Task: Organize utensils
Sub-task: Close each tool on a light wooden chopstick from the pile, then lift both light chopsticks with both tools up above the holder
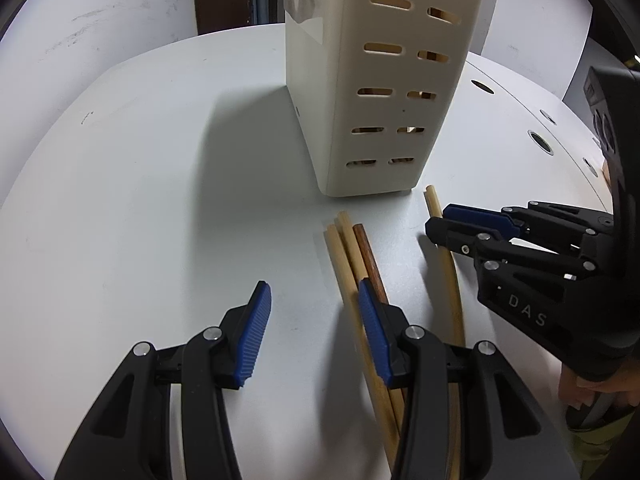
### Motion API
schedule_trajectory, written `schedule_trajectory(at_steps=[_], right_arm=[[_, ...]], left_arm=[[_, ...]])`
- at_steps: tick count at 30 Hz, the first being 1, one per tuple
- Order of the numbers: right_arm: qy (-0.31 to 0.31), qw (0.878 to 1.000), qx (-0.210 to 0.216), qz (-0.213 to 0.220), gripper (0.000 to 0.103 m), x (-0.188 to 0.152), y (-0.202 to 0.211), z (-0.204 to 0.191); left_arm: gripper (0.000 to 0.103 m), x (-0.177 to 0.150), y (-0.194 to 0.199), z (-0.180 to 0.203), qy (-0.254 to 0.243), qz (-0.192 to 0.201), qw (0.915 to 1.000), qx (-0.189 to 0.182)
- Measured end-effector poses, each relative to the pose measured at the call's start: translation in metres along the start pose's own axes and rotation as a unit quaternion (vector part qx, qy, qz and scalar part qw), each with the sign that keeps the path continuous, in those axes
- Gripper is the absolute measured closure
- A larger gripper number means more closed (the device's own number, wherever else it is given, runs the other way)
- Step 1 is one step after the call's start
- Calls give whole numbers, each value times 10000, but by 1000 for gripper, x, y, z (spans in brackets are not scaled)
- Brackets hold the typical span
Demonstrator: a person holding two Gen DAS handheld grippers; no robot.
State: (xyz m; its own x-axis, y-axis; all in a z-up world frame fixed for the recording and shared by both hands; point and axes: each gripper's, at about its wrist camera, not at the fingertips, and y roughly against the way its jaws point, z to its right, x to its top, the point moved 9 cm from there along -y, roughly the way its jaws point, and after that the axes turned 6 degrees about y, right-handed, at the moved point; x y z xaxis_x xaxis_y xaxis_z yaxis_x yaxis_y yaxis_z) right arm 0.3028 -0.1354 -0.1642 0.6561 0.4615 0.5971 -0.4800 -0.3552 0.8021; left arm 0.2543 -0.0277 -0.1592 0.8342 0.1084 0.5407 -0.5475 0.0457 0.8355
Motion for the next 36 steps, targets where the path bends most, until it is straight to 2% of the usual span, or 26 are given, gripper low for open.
schedule_trajectory(at_steps=[7,11,14,18,23,29,36], right_arm=[[-84,10000,-25,-39,87,7,-7,4],[-143,9997,55,-196,87,7,-10,9],[-120,9996,83,-253,88,9,-9,12],[-91,9996,45,-275,95,8,-8,15],[-79,9996,42,-258,97,6,-7,17],[-100,9998,72,-143,97,5,-3,19],[-82,9993,92,360,97,21,25,15]], left_arm=[[58,-2,-5,-2,36,-20,9999,131],[58,4,-11,0,-18,-246,9994,244],[69,10,-14,-1,1,-355,9988,350],[86,14,-16,-6,42,-463,9979,448],[96,16,-18,-9,-127,-600,9967,534],[97,20,-16,-13,-85,-544,9969,555],[97,34,20,-10,124,11,9995,303]])
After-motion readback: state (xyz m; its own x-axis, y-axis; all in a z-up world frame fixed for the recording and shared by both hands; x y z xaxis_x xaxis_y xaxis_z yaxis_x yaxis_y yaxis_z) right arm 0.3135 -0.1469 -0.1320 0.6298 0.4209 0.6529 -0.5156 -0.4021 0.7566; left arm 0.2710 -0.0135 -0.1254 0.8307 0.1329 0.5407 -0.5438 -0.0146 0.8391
